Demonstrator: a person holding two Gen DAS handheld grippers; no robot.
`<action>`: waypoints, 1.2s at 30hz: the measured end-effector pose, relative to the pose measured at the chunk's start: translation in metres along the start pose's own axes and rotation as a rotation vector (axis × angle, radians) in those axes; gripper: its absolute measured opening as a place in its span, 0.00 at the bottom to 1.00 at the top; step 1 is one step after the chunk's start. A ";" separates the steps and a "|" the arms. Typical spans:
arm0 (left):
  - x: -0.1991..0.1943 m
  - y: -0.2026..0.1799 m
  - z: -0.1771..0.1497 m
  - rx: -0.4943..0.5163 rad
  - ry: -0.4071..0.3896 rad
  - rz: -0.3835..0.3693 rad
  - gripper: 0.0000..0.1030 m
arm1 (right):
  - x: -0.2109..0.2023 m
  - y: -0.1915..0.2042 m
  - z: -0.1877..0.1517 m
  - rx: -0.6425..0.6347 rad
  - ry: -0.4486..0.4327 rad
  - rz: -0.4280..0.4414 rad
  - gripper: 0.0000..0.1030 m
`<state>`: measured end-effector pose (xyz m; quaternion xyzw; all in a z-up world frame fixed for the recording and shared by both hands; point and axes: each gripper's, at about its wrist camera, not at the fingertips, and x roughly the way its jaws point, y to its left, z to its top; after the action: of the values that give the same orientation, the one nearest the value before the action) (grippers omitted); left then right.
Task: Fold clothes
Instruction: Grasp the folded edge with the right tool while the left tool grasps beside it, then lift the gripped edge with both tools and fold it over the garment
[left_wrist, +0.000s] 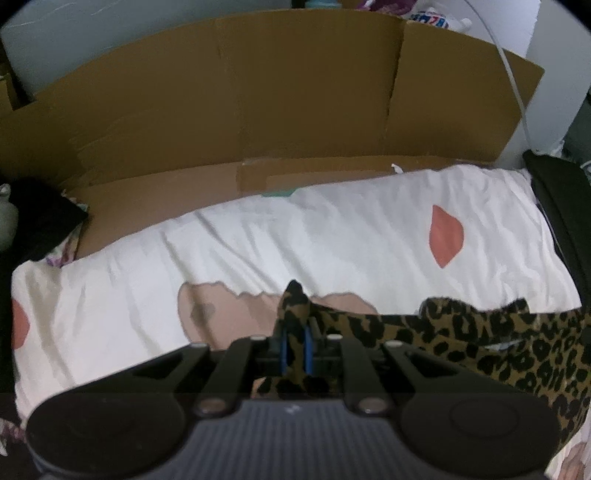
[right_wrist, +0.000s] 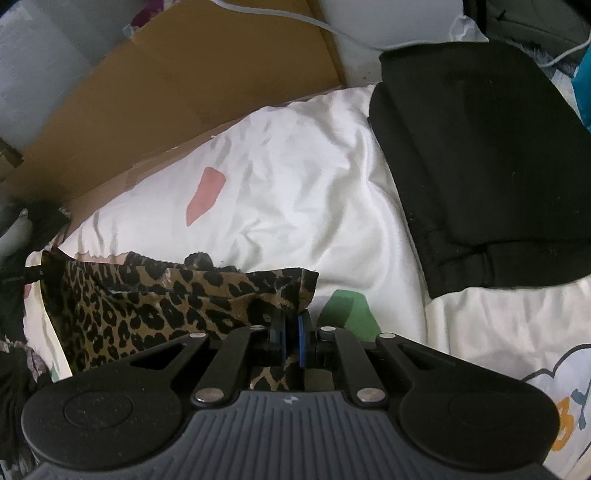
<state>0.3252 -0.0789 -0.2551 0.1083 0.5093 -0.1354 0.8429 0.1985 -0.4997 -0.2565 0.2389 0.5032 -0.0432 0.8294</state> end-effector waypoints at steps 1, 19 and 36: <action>0.002 -0.001 0.002 0.000 -0.001 -0.001 0.09 | 0.002 -0.001 0.001 0.004 0.002 -0.001 0.05; 0.079 -0.012 0.002 0.028 0.084 0.005 0.09 | 0.046 -0.011 0.010 0.016 0.055 -0.025 0.05; 0.071 0.005 -0.005 -0.022 0.066 -0.024 0.28 | 0.042 -0.015 -0.001 0.058 0.049 -0.021 0.20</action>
<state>0.3539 -0.0811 -0.3201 0.0972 0.5397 -0.1363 0.8251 0.2135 -0.5056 -0.2985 0.2585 0.5244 -0.0608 0.8090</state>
